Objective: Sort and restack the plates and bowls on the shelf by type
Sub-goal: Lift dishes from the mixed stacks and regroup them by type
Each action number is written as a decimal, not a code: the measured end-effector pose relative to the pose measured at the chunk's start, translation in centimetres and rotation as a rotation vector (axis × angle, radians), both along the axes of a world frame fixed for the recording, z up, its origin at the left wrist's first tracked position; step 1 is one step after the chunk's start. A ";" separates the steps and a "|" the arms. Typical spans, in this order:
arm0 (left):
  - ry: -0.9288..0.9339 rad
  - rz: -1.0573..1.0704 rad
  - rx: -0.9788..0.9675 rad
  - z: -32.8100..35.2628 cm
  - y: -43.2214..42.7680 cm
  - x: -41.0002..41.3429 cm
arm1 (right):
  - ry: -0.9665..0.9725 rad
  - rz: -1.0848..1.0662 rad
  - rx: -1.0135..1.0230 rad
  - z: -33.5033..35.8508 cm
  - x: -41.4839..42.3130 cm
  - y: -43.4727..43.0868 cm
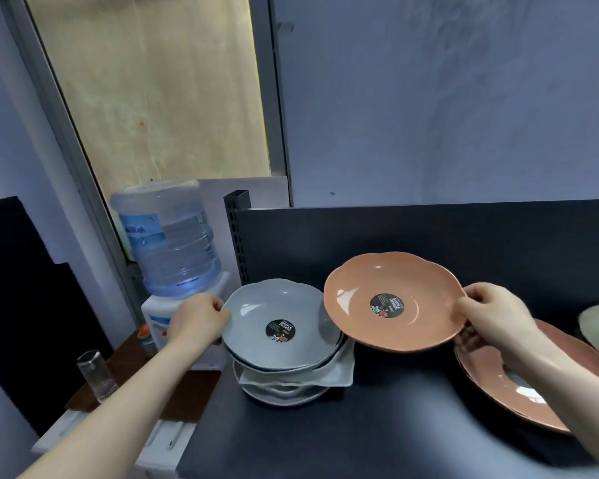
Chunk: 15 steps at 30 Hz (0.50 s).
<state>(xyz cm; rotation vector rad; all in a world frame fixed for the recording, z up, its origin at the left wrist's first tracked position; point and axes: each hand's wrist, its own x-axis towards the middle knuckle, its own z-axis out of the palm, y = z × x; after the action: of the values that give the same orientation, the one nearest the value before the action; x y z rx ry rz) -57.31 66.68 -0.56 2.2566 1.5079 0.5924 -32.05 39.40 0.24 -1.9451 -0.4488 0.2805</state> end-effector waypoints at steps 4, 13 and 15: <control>-0.343 -0.017 -0.236 1.8 -0.2 -0.3 | 0.038 -0.036 0.067 0.0 -1.0 -1.6; -0.996 -0.211 -0.709 3.5 -7.5 0.8 | 0.100 -0.260 0.256 -1.9 -3.1 -8.5; -1.084 -0.252 -0.777 2.8 -9.7 1.5 | 0.114 -0.331 0.280 -3.2 -3.3 -10.1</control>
<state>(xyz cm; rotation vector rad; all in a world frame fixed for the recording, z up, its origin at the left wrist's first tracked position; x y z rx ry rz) -55.80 56.98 2.23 1.1360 0.6791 0.7761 -35.37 29.32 -2.97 -1.6851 -0.0808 0.1067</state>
